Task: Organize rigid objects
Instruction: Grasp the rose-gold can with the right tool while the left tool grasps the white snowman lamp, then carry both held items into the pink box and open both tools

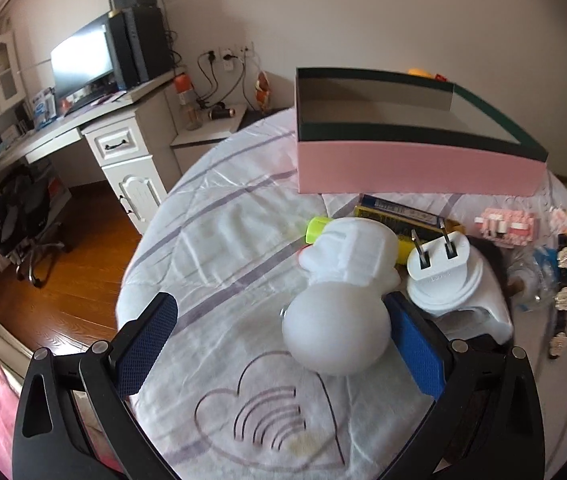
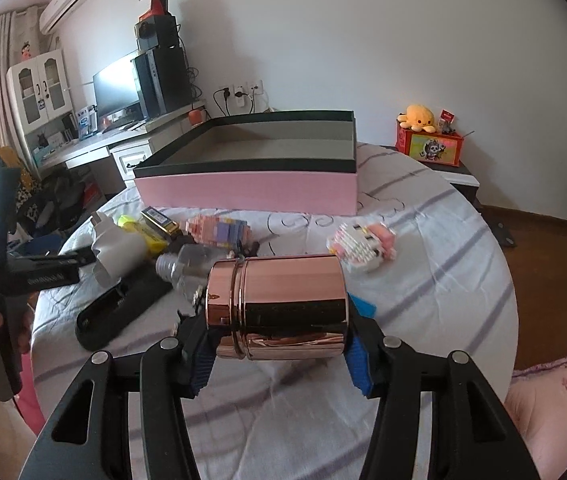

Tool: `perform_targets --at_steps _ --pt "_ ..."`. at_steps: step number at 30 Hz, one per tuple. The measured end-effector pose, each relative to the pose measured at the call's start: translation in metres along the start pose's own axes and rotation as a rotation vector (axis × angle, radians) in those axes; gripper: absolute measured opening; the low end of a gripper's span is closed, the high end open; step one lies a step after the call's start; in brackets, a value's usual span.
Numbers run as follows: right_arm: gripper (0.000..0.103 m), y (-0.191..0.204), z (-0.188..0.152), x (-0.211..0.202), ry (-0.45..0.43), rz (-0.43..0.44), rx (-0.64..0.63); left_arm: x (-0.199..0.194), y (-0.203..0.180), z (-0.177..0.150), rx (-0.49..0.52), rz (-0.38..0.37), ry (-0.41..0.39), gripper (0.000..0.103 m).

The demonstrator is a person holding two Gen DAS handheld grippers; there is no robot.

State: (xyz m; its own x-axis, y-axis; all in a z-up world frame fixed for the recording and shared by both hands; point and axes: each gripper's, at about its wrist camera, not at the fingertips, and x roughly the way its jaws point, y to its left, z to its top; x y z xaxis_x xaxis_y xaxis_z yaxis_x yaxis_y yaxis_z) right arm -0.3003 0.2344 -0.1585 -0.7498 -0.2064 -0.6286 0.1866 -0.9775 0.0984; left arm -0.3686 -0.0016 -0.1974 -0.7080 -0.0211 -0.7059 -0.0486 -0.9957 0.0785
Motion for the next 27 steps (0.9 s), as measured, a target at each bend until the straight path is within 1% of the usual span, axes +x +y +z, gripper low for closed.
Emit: perform_targets --at_steps 4,5,6,7,9,10,14,18,25,27 --pt "0.055 0.001 0.006 0.006 0.004 0.001 -0.005 0.010 0.005 0.001 -0.038 -0.059 0.030 0.102" --pt "0.055 0.001 0.007 0.007 0.004 0.000 -0.006 0.011 0.005 0.001 -0.039 -0.077 0.032 0.096" --pt "0.055 0.001 0.008 0.008 0.008 0.001 -0.008 0.011 0.005 0.000 -0.033 -0.101 0.036 0.082" --pt "0.055 0.002 0.009 0.008 0.009 0.000 -0.009 0.011 0.003 0.000 -0.024 -0.115 0.035 0.074" --pt "0.055 0.003 0.011 0.010 0.013 0.003 -0.011 0.010 -0.002 -0.002 0.010 -0.100 0.029 0.053" --pt "0.055 0.004 0.012 0.010 0.014 0.007 -0.013 0.008 -0.004 -0.002 0.022 -0.108 0.024 0.053" --pt "0.055 0.009 0.014 0.010 0.018 0.014 -0.025 0.000 -0.001 -0.002 0.014 -0.122 0.021 0.053" --pt "0.055 0.013 0.015 0.008 0.017 0.021 -0.036 -0.016 0.001 -0.004 0.013 -0.113 0.005 0.053" --pt "0.055 0.021 0.019 0.000 0.003 0.033 -0.055 -0.055 0.001 -0.006 0.027 -0.121 -0.045 0.053" --pt "0.055 0.023 0.021 -0.004 -0.007 0.036 -0.059 -0.066 -0.002 -0.005 0.026 -0.133 -0.063 0.053"
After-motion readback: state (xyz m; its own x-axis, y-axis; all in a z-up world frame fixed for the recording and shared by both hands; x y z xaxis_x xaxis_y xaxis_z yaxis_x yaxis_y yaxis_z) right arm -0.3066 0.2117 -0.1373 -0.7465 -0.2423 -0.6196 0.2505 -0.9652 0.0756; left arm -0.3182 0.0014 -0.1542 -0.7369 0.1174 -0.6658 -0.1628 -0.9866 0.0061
